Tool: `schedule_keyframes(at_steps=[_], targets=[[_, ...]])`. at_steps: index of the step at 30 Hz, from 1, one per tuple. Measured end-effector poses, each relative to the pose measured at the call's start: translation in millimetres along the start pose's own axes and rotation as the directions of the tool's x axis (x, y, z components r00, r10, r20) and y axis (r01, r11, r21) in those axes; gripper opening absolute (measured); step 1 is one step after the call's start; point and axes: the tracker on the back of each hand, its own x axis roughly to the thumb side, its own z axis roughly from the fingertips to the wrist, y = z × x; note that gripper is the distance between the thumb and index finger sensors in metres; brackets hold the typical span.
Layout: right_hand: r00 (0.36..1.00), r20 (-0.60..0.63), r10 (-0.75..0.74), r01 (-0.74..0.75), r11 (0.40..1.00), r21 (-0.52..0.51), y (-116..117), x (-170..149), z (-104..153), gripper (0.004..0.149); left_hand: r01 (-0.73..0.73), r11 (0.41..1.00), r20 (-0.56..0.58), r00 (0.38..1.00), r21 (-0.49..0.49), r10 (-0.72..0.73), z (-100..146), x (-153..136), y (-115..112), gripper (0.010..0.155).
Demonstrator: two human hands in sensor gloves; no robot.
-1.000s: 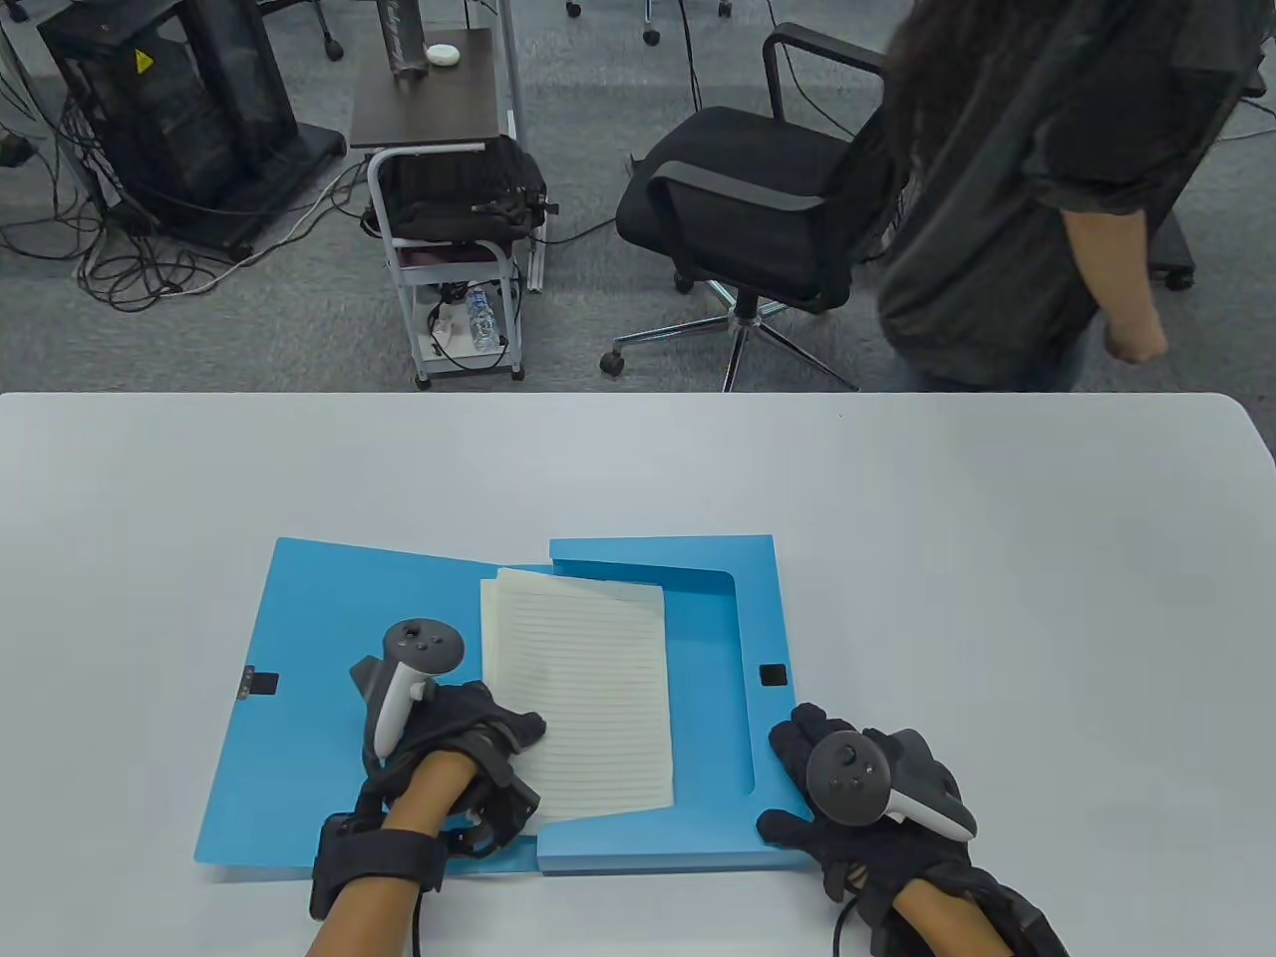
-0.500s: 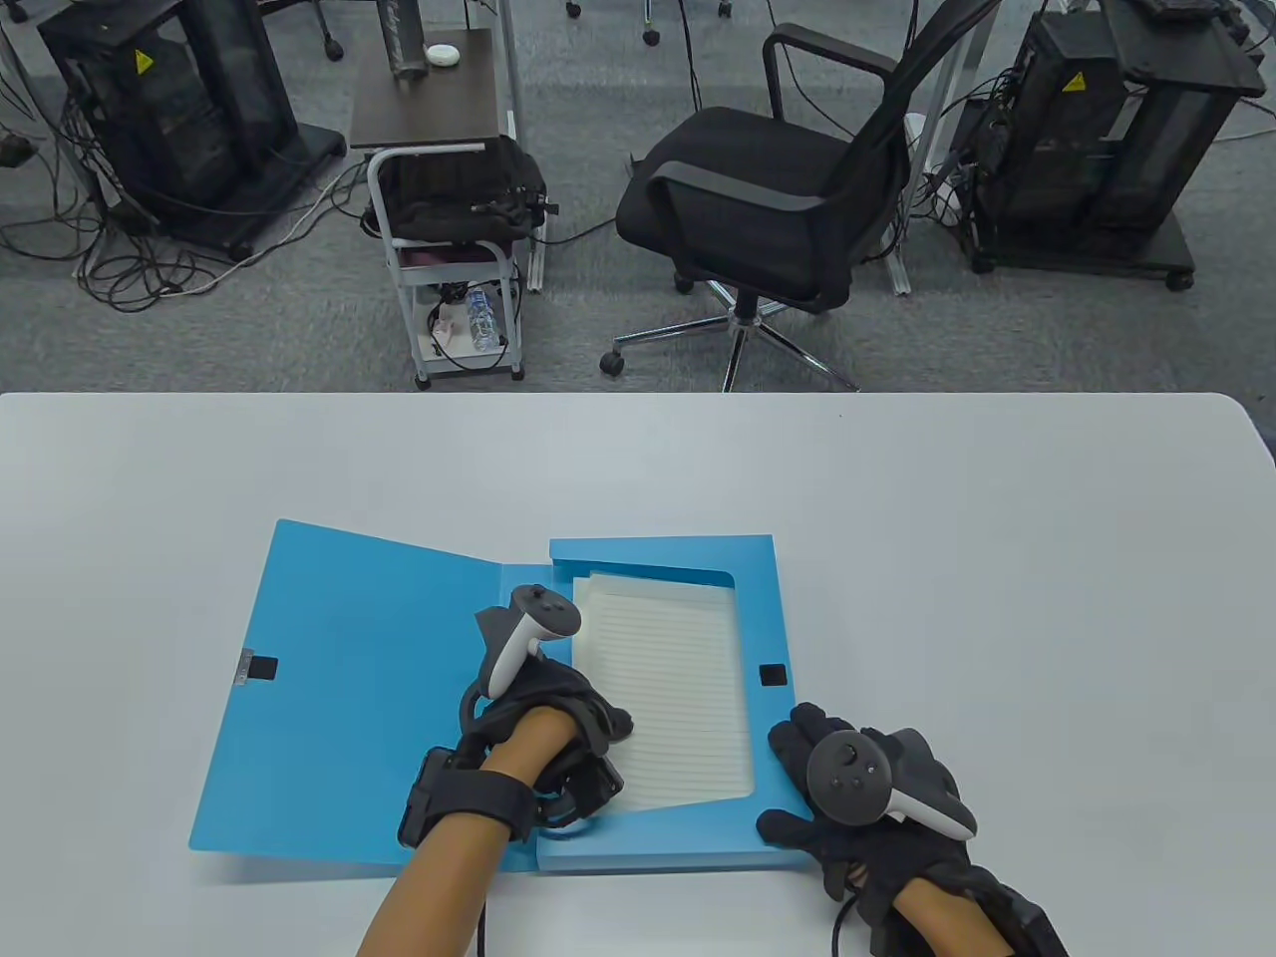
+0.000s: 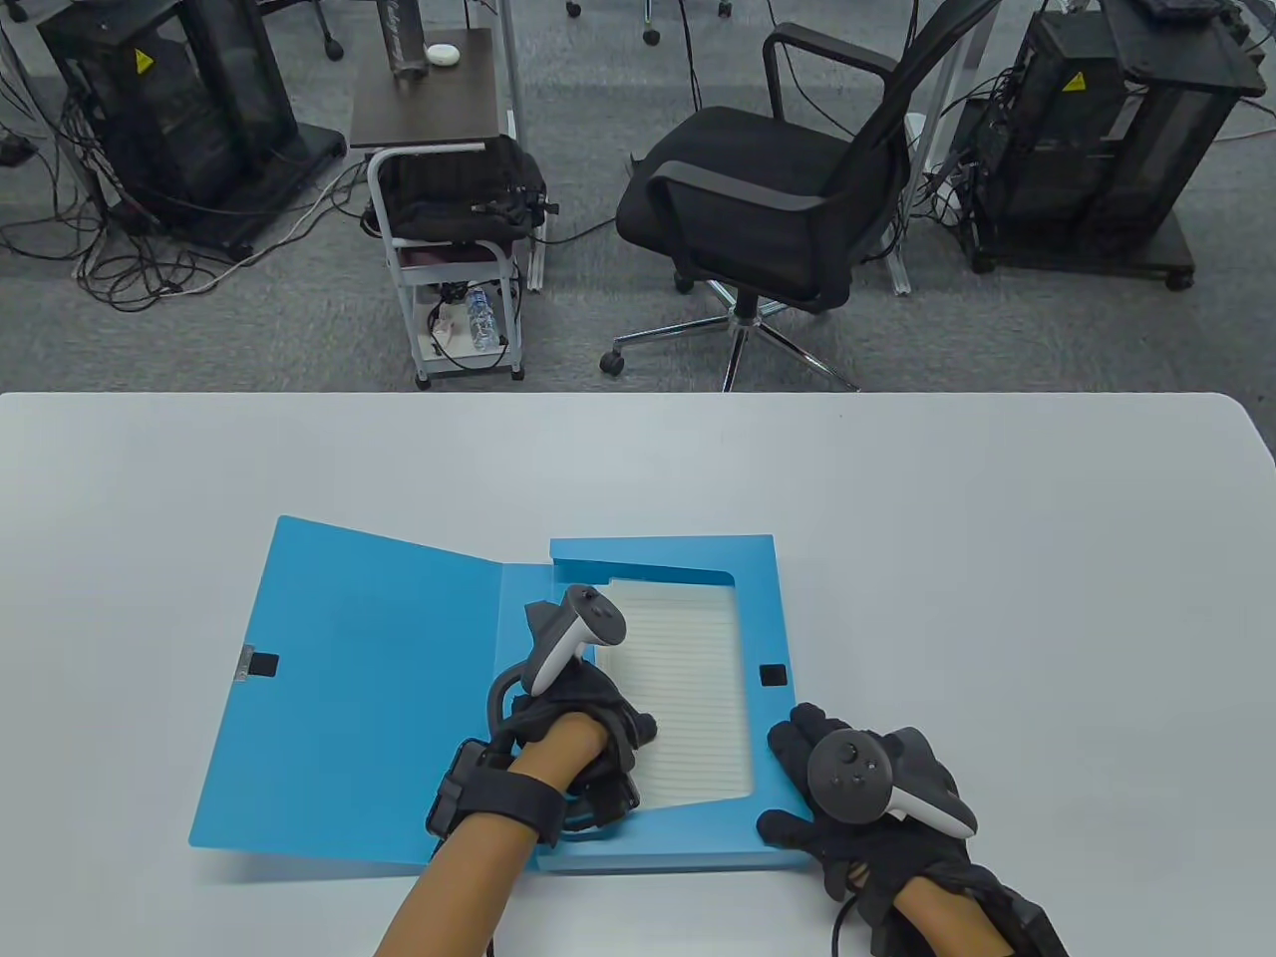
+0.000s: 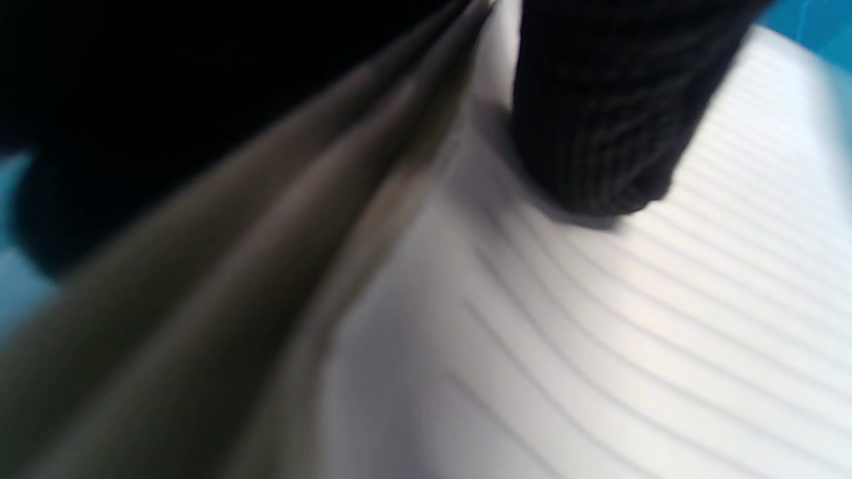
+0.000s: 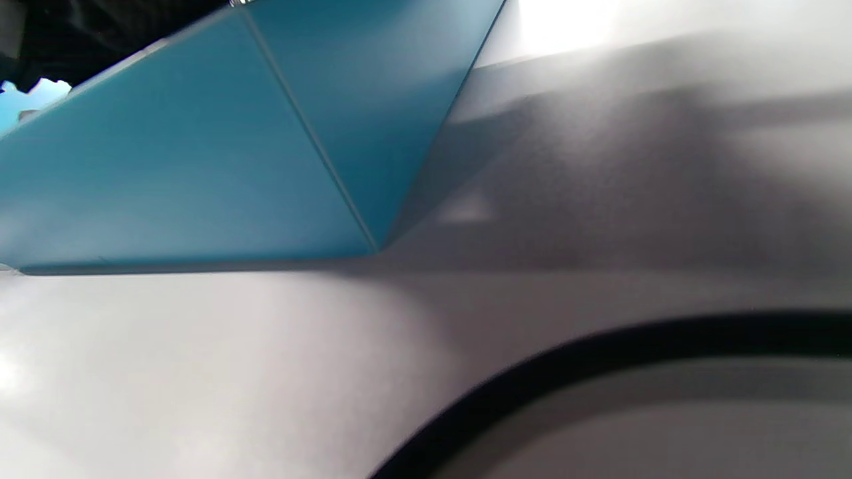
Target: Insert papers into file box
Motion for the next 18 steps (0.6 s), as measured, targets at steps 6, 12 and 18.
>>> schedule_keyframes(at_steps=[6, 12, 18], targets=[[1.0, 0.001, -0.008, 0.008, 1.0, 0.001, 0.3, -0.9, 0.1, 0.083, 0.157, 0.984, -0.011, 0.988, 0.082, -0.157, 13.8, 11.4, -10.4, 0.089], [1.0, 0.0, -0.024, 0.024, 1.0, -0.007, 1.1, -2.7, 0.8, 0.083, 0.034, 0.951, 0.001, 0.999, 0.307, -0.036, 45.2, -21.0, 15.5, 0.087], [0.999, 0.001, -0.034, 0.034, 0.999, -0.003, 0.5, -3.5, 0.7, 0.083, -0.141, 0.839, -0.159, 0.952, 0.525, 0.26, 74.8, -135.9, 76.7, 0.092]])
